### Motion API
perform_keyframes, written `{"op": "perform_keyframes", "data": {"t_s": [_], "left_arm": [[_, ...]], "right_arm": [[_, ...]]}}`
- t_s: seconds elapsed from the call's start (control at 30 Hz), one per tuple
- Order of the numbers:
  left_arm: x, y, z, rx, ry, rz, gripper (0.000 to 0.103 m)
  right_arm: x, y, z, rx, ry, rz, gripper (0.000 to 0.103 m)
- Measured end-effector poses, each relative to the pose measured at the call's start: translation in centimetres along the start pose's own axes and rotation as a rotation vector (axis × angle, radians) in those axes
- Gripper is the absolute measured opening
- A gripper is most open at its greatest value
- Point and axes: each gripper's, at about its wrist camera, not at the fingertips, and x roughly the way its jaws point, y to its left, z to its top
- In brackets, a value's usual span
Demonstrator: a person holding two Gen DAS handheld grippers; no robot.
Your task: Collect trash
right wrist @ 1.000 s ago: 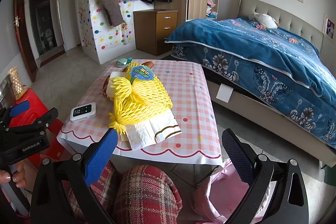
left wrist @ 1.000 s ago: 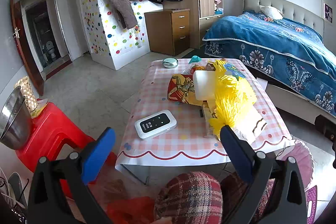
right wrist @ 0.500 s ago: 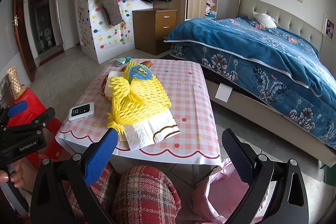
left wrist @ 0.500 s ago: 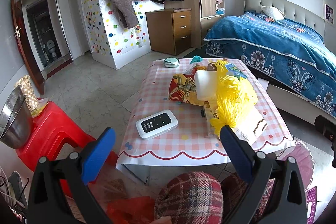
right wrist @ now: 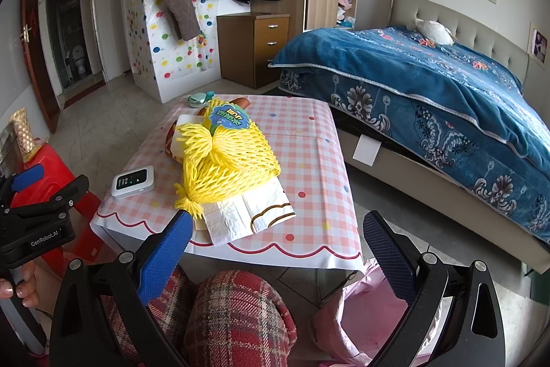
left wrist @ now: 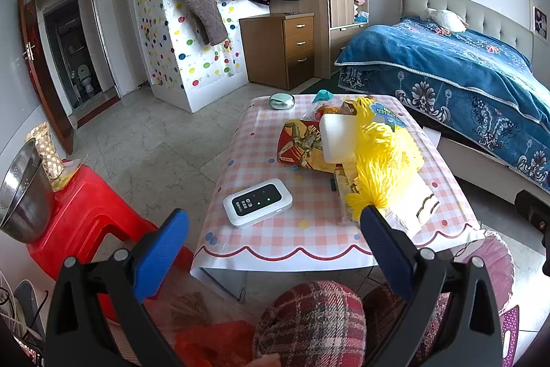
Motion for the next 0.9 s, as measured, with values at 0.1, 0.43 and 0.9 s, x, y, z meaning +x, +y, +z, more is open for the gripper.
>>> {"op": "perform_keyframes", "data": {"t_s": [0.1,0.43,0.9], "left_arm": [[0.7,0.7,0.2,0.004,-0.005,-0.006,0.097],[0.7,0.7,0.2,0.003,-0.004,-0.006,0.097],[0.8,1.3,0.1,-0.007,0.001,0.000,0.097]], "right_arm": [[0.3,0.0,-0.2,0.000,0.003,-0.001,0.098],[0.3,0.0,-0.1,0.001,0.003,-0.002,0.098],[0.4,0.0,-0.2,0.002,0.004,-0.002,0.098]]}}
